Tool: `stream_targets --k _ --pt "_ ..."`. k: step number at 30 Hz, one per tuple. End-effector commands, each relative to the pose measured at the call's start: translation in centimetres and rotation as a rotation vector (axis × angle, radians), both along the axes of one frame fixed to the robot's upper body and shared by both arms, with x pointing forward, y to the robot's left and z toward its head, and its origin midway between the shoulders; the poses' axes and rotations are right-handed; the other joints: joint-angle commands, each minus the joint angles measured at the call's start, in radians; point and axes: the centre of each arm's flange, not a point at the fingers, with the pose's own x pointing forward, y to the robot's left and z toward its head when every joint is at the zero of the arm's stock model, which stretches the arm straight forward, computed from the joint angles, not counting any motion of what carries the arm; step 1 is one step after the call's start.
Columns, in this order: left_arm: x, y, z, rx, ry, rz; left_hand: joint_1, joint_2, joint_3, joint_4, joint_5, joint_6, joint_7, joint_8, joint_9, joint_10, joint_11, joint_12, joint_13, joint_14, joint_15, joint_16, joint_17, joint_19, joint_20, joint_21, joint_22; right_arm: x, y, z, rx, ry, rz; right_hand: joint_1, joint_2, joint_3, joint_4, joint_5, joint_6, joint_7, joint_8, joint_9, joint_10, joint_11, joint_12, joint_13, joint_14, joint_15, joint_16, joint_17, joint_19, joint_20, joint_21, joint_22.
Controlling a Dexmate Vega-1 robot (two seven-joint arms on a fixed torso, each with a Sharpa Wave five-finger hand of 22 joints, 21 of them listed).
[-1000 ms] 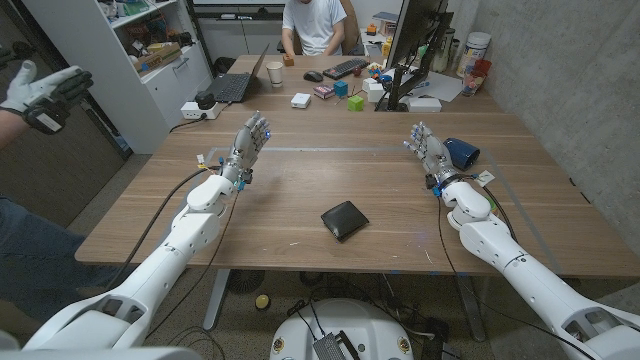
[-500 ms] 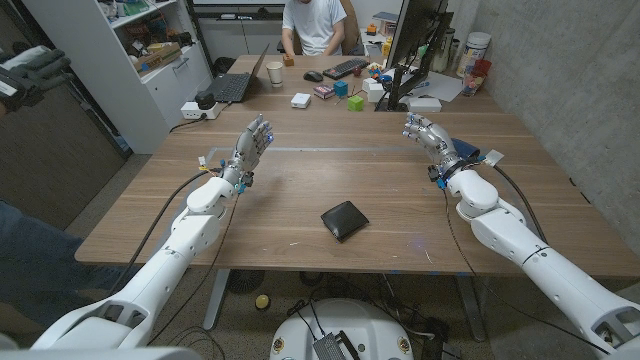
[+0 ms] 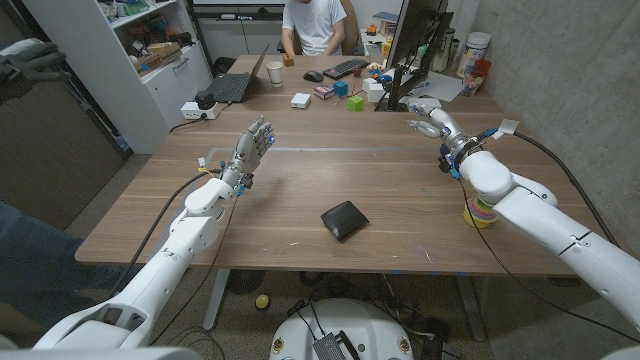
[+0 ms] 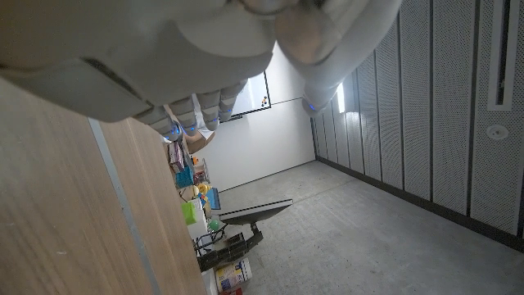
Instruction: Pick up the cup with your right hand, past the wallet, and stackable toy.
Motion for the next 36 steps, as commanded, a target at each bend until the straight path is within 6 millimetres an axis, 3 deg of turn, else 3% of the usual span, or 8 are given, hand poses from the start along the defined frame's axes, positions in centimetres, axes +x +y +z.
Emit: stream_targets --k 1,4,6,8,20,23,28,36 --pt "-0.3 0.0 -0.1 0.004 0.000 -0.011 -0.001 0.009 0.000 -0.008 0.002 0.006 0.022 0.005 0.002 0.007 0.003 0.006 0.002 0.001 0.005 0.003 0.004 0.002 0.014 0.001 0.006 -2.2 -0.1 1.8 -0.159 -0.023 -0.160 -0.013 -0.024 -0.021 0.003 -0.003 -0.004 -0.010 -0.003 0.006 -0.008 -0.009 0.004 0.005 0.005 0.029 0.006 0.003 0.026 0.001 0.009 0.005" --pt "-0.4 0.0 -0.2 0.004 0.001 -0.010 -0.001 0.010 0.000 -0.009 0.001 0.008 0.023 0.005 0.002 0.009 0.001 0.006 0.002 0.004 0.004 0.004 0.004 0.002 0.019 0.001 0.006 -2.5 0.0 1.9 -0.186 -0.024 -0.181 -0.022 -0.036 -0.039 0.004 -0.009 -0.016 -0.045 -0.004 0.007 -0.024 -0.038 0.006 0.013 0.007 0.090 0.009 0.006 0.051 0.004 0.010 0.005" --pt "-0.5 -0.1 -0.3 -0.001 0.000 -0.009 -0.002 0.011 0.000 -0.010 0.001 0.013 0.021 0.006 0.002 0.012 -0.001 0.007 0.002 0.006 0.004 0.005 0.004 0.002 0.021 0.001 0.006 -2.6 0.1 2.0 -0.201 -0.027 -0.195 -0.028 -0.045 -0.049 0.005 -0.014 -0.017 -0.074 -0.004 0.005 -0.035 -0.072 0.008 0.020 0.003 0.108 0.009 0.009 0.059 0.005 0.008 0.005" --pt "-0.6 -0.2 -0.4 -0.008 0.001 -0.012 -0.002 0.011 0.000 -0.010 0.001 0.018 0.020 0.008 0.002 0.015 -0.003 0.008 0.002 0.008 0.003 0.005 0.004 0.003 0.023 0.002 0.006 -2.9 0.2 2.0 -0.217 -0.035 -0.210 -0.033 -0.048 -0.056 0.007 -0.018 -0.007 -0.103 0.000 0.003 -0.044 -0.081 0.011 0.027 -0.013 0.123 0.005 0.013 0.060 0.006 0.004 0.005" --pt "-0.5 -0.6 -1.1 -0.007 0.015 -0.021 -0.003 0.015 0.000 -0.014 0.000 0.028 0.014 0.008 0.002 0.026 -0.008 0.011 0.003 0.017 -0.003 0.007 0.005 0.006 0.043 0.004 0.007 -3.8 1.2 2.5 -0.391 0.000 -0.323 -0.080 -0.104 -0.102 0.013 -0.058 0.013 -0.131 -0.002 -0.008 -0.121 -0.022 0.009 0.057 -0.111 0.151 -0.013 0.016 -0.019 0.008 -0.025 0.003" --pt "-0.5 -0.7 -1.0 -0.005 0.014 -0.020 -0.004 0.016 0.001 -0.016 -0.001 0.033 0.015 0.008 0.002 0.031 -0.009 0.011 0.003 0.023 -0.005 0.008 0.005 0.013 0.018 0.006 0.008 -3.9 1.4 2.7 -0.444 0.015 -0.368 -0.088 -0.111 -0.107 0.014 -0.065 0.008 -0.126 -0.005 -0.009 -0.136 -0.015 0.006 0.059 -0.119 0.152 -0.012 0.016 -0.031 0.008 -0.026 0.003" --pt "-0.5 -0.8 -0.9 -0.009 0.016 -0.022 -0.004 0.017 0.000 -0.017 -0.001 0.036 0.016 0.008 0.002 0.033 -0.009 0.011 0.003 0.025 -0.006 0.008 0.004 0.013 0.016 0.007 0.008 -3.8 1.6 3.1 -0.498 0.047 -0.427 -0.105 -0.123 -0.119 0.019 -0.080 -0.018 -0.111 -0.016 -0.012 -0.156 0.000 0.005 0.061 -0.126 0.155 -0.008 0.016 -0.052 0.008 -0.026 0.004" --pt "-0.8 -1.2 -0.3 0.001 0.009 -0.019 -0.005 0.019 0.000 -0.019 -0.001 0.040 0.015 0.008 0.002 0.036 -0.009 0.012 0.003 0.027 -0.007 0.008 0.004 0.015 0.023 0.007 0.008 -3.4 1.8 4.2 -0.547 0.098 -0.510 -0.140 -0.137 -0.141 0.029 -0.104 -0.076 -0.123 -0.029 -0.018 -0.179 0.026 0.007 0.063 -0.097 0.180 0.009 0.015 -0.018 0.006 -0.001 0.012"
